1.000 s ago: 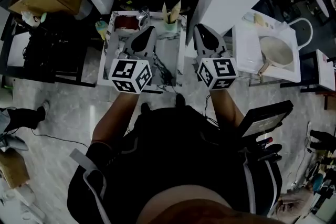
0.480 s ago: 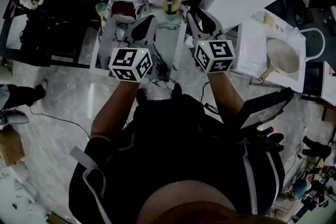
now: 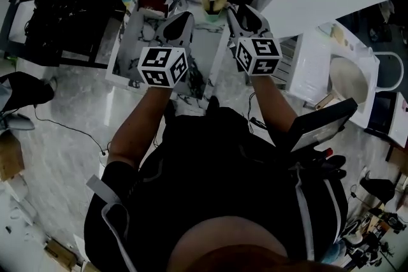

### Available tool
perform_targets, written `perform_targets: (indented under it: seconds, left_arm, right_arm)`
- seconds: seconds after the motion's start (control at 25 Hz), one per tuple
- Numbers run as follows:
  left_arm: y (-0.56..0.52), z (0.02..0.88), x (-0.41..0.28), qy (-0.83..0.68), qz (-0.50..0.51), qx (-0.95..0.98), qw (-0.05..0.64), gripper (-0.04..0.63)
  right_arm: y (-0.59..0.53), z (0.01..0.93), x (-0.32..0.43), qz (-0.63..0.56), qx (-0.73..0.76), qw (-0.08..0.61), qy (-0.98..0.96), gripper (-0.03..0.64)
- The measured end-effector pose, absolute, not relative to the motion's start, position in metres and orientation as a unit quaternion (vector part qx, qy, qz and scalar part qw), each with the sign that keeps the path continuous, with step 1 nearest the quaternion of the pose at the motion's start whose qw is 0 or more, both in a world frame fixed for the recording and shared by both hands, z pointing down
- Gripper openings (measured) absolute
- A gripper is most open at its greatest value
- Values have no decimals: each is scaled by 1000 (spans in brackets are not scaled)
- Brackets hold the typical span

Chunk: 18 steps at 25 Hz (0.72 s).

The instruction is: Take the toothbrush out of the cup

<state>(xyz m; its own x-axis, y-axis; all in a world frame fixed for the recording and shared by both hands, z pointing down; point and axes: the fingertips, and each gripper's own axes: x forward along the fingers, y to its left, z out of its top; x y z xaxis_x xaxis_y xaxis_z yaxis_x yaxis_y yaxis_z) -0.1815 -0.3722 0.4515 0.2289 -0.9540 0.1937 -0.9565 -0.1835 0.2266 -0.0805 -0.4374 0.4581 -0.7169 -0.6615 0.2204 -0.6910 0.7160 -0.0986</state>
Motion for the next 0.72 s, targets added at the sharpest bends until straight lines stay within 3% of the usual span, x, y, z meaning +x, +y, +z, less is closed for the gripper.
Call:
perform_targets:
  seconds: [0.72]
  left_arm:
    - [-399, 523, -171, -644, 18, 741, 189, 106]
  right_arm:
    - [-506, 571, -109, 131, 316, 135, -930, 181]
